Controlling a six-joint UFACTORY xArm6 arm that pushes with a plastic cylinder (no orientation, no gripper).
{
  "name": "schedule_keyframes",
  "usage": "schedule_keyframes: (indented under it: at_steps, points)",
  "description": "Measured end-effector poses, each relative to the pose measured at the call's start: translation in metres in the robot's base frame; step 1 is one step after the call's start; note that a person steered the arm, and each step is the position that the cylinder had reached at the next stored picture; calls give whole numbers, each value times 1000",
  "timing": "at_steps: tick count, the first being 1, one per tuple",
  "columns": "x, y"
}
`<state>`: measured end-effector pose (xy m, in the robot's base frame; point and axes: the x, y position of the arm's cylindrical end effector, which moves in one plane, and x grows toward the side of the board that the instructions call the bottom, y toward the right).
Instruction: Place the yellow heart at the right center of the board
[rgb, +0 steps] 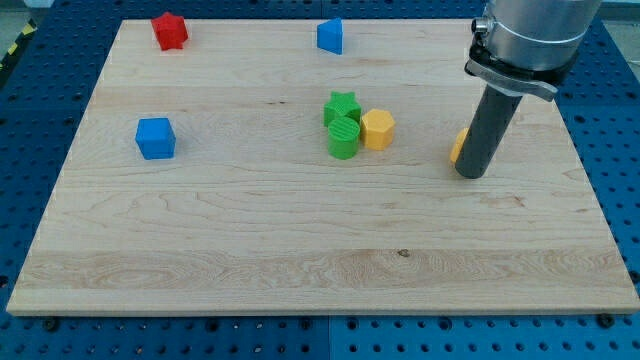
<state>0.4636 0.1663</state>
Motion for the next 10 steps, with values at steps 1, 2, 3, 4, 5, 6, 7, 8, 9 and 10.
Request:
schedule_keyframes:
  at_steps: [1,2,3,4,5,6,7,8,9,10]
  points:
    - [-17,-1]
    - [-20,-1]
    - [-42,-25]
    - [-43,-25]
    - [-44,-6]
    - [-48,4]
    - [-56,-2]
    - [-58,-13]
    - [-66,-8]
    - [-77,-2]
